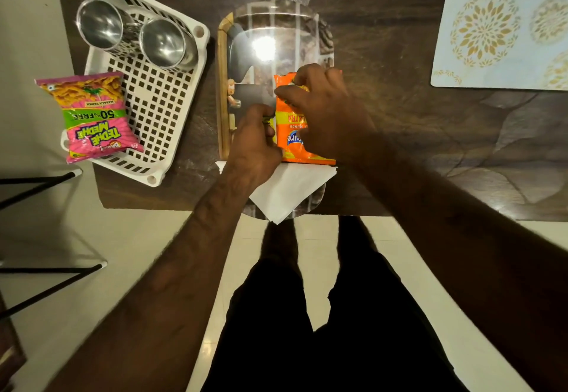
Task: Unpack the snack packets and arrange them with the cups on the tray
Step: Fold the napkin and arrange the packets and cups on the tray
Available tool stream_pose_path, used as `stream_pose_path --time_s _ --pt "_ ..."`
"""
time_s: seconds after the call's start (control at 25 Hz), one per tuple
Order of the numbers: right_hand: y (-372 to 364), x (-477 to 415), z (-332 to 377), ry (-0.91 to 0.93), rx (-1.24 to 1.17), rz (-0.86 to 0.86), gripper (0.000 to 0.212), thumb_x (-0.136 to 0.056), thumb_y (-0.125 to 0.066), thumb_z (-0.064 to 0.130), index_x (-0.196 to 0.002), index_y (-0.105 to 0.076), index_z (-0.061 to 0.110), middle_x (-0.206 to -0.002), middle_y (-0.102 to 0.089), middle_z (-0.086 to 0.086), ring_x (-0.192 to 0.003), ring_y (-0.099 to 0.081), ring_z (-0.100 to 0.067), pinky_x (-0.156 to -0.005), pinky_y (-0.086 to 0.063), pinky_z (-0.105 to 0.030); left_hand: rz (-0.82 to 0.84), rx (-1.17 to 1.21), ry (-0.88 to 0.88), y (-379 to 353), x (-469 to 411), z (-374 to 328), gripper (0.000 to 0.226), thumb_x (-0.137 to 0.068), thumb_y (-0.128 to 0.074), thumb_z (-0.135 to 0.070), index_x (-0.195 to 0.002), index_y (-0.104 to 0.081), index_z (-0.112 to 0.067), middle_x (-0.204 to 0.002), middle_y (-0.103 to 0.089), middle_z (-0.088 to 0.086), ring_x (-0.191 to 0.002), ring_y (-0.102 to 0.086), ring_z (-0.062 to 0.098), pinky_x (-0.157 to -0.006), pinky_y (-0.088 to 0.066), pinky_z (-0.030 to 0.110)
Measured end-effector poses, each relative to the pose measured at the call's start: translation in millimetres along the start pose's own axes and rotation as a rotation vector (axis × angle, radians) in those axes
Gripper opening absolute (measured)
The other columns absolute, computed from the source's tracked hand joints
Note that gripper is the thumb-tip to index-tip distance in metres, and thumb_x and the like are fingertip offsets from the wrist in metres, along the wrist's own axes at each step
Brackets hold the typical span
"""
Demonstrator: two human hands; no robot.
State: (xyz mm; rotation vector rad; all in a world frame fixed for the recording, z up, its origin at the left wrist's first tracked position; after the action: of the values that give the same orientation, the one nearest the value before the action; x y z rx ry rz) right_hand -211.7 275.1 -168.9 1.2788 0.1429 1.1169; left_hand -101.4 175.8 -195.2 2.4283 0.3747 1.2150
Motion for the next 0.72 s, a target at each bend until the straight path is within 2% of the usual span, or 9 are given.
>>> stream_pose_path --time_s 0.12,0.2,0.32,0.44,0.56,0.64,0.72 --pt "-4.2 -3.1 -4.2 -0.018 0.006 -0.016 0.080 -0.078 -0.080 0.026 -0.151 -0.048 0.031 -0.154 -0.040 -0.005 -0.137 -0.042 -0.033 -0.098 -0.055 -0.049 -0.006 -0.046 -0.012 -2.6 2.2 0.0 0.059 -0.080 -0.083 -0.011 -0.131 -0.053 -0.015 -0.109 -0.061 0.008 -0.103 -0.064 0.022 -0.095 -0.058 0.040" --pt "-6.1 -3.0 -5.2 -0.019 0.025 -0.029 0.081 -0.079 -0.080 0.026 -0.152 -0.047 0.030 -0.155 -0.040 -0.004 -0.138 -0.042 -0.034 -0.097 -0.056 -0.050 -0.032 -0.111 -0.024 -4.2 5.5 1.2 0.058 -0.082 -0.083 -0.016 -0.133 -0.054 -0.016 -0.119 -0.063 0.009 -0.109 -0.062 0.022 -0.099 -0.055 0.039" --pt "-6.5 -2.2 -4.3 -0.020 0.021 -0.035 0.082 -0.081 -0.081 0.027 -0.154 -0.045 0.030 -0.157 -0.039 -0.004 -0.140 -0.040 -0.034 -0.099 -0.055 -0.051 -0.028 -0.143 -0.046 -7.0 7.9 1.5 0.060 -0.082 -0.082 -0.013 -0.135 -0.052 -0.013 -0.125 -0.062 0.014 -0.116 -0.060 0.029 -0.101 -0.053 0.045" --pt "-2.6 -0.4 -1.4 -0.019 -0.019 -0.027 0.082 -0.078 -0.082 0.023 -0.152 -0.048 0.029 -0.156 -0.040 -0.005 -0.140 -0.040 -0.034 -0.099 -0.055 -0.050 -0.035 -0.164 -0.076 2.2 9.7 -0.5 0.063 -0.080 -0.083 -0.012 -0.134 -0.052 -0.014 -0.127 -0.060 0.011 -0.117 -0.059 0.025 -0.101 -0.052 0.038" --pt "10.5 3.8 4.1 -0.048 -0.138 -0.055 0.080 -0.074 -0.080 0.016 -0.148 -0.054 0.027 -0.150 -0.045 -0.007 -0.136 -0.042 -0.035 -0.098 -0.053 -0.046 -0.166 -0.045 -0.115 40.7 20.0 2.5 0.054 -0.079 -0.075 -0.008 -0.129 -0.056 -0.020 -0.117 -0.057 0.003 -0.099 -0.058 0.012 -0.085 -0.054 0.027" --pt "19.8 3.1 20.2 -0.042 -0.193 -0.090 0.073 -0.076 -0.075 0.008 -0.145 -0.058 0.025 -0.144 -0.049 -0.008 -0.133 -0.044 -0.034 -0.098 -0.052 -0.046 -0.313 -0.008 -0.125 84.5 31.0 14.1 0.046 -0.079 -0.067 -0.004 -0.122 -0.058 -0.019 -0.112 -0.057 0.004 -0.090 -0.057 0.006 -0.077 -0.053 0.021" --pt "23.2 -4.3 47.6 -0.007 -0.262 -0.068 0.065 -0.080 -0.070 0.003 -0.141 -0.061 0.023 -0.139 -0.051 -0.008 -0.130 -0.047 -0.031 -0.099 -0.049 -0.044 -0.471 0.005 -0.109 133.2 41.2 32.8 0.040 -0.081 -0.066 -0.003 -0.119 -0.059 -0.012 -0.114 -0.058 0.011 -0.091 -0.061 0.014 -0.077 -0.053 0.028"
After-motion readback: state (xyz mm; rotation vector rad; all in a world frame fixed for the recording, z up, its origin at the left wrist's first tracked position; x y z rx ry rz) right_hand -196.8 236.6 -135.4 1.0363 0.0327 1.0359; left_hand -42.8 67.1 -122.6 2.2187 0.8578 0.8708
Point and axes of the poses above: each hand's wrist, its own x-axis away from the middle knuckle, its own y-axis out of the back of the hand, z = x × y, the point moved 6 cm from there along -x, towards the middle knuckle
